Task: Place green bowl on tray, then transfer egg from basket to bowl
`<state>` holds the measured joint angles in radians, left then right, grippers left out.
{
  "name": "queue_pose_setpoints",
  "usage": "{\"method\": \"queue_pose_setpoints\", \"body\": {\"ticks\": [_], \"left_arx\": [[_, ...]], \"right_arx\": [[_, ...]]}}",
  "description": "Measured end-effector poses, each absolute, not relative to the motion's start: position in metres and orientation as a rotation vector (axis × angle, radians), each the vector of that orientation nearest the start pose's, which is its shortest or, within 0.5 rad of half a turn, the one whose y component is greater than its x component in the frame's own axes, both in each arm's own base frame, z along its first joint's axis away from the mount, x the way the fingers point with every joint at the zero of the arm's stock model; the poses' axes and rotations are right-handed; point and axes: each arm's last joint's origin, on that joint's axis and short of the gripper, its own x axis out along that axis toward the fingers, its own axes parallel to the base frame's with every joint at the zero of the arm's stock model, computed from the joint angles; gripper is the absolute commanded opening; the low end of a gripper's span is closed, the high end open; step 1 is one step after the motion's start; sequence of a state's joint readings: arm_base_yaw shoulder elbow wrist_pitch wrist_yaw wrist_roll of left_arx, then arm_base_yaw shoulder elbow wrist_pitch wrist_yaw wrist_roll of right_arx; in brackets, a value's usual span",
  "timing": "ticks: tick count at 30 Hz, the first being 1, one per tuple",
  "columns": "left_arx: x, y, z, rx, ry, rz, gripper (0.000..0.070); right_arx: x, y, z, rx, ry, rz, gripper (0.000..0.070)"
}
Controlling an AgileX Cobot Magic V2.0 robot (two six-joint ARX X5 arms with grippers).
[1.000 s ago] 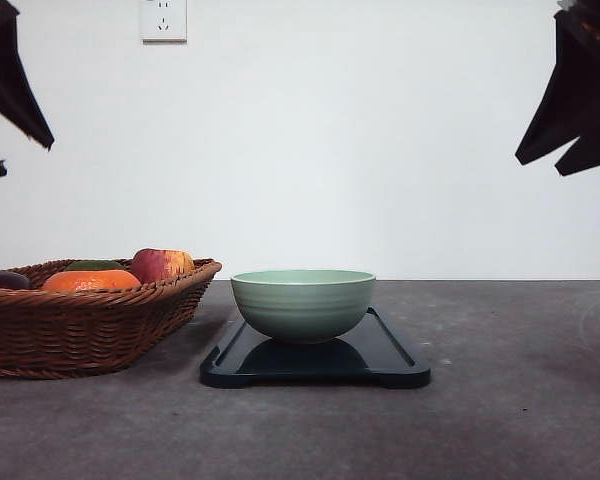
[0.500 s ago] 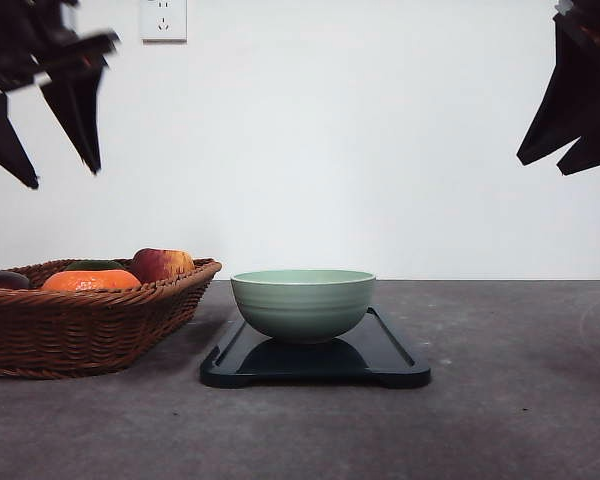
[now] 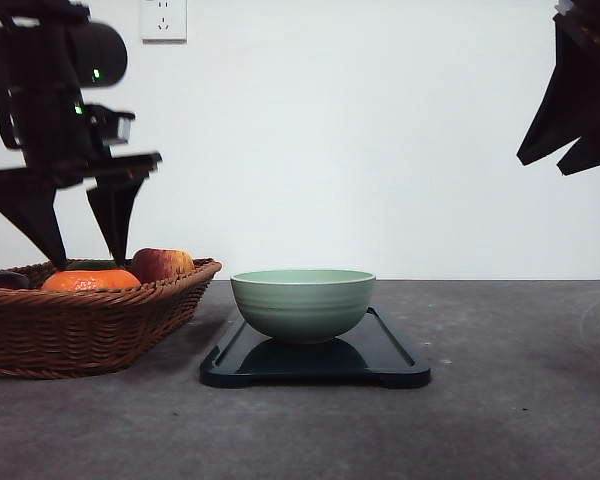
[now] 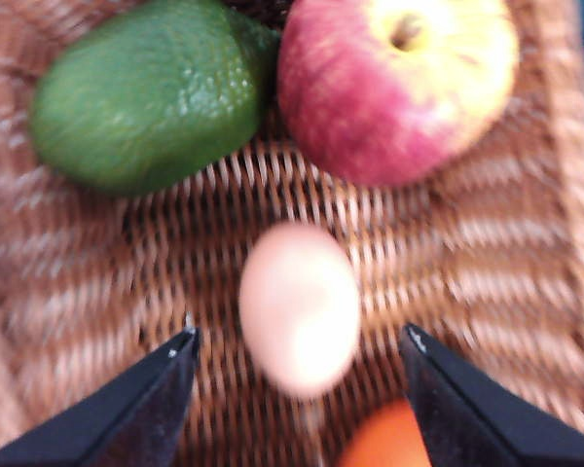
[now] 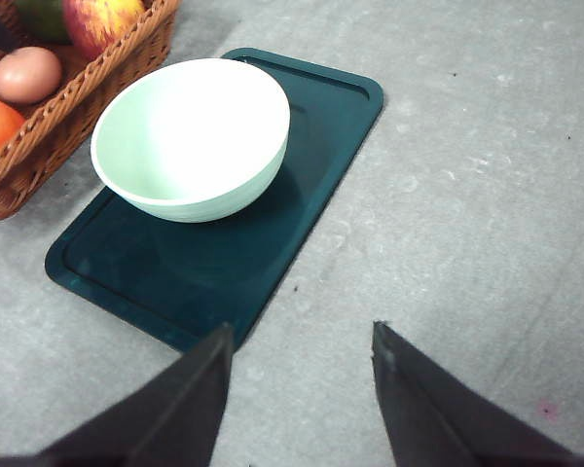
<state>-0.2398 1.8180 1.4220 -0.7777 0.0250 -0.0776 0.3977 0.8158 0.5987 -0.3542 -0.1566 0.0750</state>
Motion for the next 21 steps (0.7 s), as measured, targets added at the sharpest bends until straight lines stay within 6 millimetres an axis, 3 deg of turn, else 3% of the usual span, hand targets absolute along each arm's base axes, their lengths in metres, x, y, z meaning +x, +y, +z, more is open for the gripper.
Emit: {"method": "queue_pose_setpoints", "body": {"ticks": [9,21], "left_arx": [[0.37,-0.091,0.208,0.064,1.222,-0.184,0.0421],[0.373,-0.092,0.208,0.06,1.196,-0.186,0.0421]], "right_arx": [[0.157,0.071,0.249,0.001,0.594,0.516,0.0276],[0.157,0.071,0.249,0.001,0.594,0.513,0.0276]]}}
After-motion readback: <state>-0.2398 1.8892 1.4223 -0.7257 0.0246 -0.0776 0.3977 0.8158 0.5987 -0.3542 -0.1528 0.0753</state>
